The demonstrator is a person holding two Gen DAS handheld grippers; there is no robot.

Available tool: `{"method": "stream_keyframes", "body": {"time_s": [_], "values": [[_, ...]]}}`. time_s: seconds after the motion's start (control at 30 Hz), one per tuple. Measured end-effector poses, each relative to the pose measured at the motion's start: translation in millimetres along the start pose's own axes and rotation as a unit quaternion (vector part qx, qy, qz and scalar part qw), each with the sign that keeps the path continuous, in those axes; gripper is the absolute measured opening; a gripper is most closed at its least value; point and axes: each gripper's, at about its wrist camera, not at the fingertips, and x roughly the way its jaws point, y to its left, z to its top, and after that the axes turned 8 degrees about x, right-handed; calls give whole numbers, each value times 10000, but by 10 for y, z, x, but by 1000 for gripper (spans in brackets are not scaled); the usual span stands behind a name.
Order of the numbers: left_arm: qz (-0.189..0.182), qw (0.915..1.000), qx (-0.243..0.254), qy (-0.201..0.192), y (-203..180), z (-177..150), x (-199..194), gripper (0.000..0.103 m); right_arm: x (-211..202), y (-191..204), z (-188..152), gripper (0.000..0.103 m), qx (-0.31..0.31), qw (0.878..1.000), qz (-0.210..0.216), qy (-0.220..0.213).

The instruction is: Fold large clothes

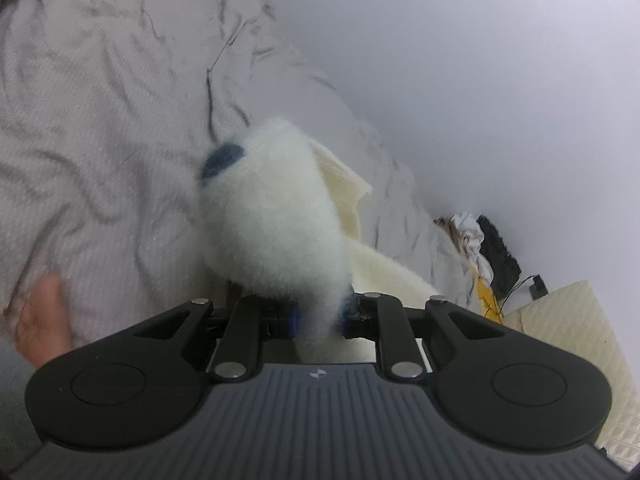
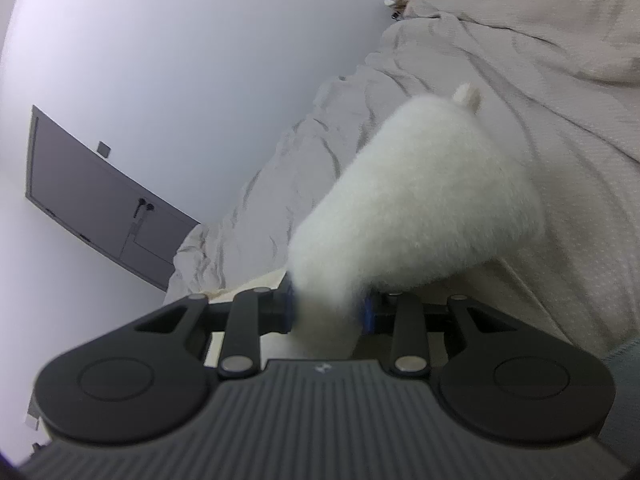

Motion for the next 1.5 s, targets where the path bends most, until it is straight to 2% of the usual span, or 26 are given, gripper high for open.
{"method": "stream_keyframes", "body": {"time_s": [0.17,0.2,0.23,0.3,0.37,0.5,0.67,0.87,1.0,1.13,1.2,1.33,1.5], "values": [[-39,10000,-56,70,-24,136,83,31,98,54,82,44,22,10000,-2,96],[-71,9999,-51,51,-42,186,109,38,122,54,112,52,100,9999,41,129],[-75,10000,16,5,-78,221,127,42,147,57,144,63,166,9997,110,165],[-31,9996,282,-51,-170,303,182,44,221,101,206,75,228,9991,254,238],[-83,9991,397,-88,-232,379,256,49,315,169,253,78,164,9991,294,269],[-38,9976,676,-136,-335,541,511,49,506,231,377,78,191,9989,335,251],[162,9970,749,-117,-428,817,918,49,857,316,560,78,170,9991,246,303],[528,9936,996,-125,-468,1096,1519,49,1338,432,725,78,-209,9992,-29,329],[747,9885,1292,-233,-440,1200,1899,49,1685,387,799,78,-468,9980,-172,387],[1051,9776,1809,-253,-360,1215,2304,49,1949,321,769,76,-921,9944,-235,460],[1189,9765,1794,-108,-266,1207,2492,49,2071,302,747,75,-1145,9918,-304,476],[1230,9794,1596,150,-46,1270,2800,49,2276,307,706,75,-1638,9848,-364,454],[1162,9828,1407,278,81,1337,2935,48,2454,334,664,75,-2178,9739,-439,472]]}}
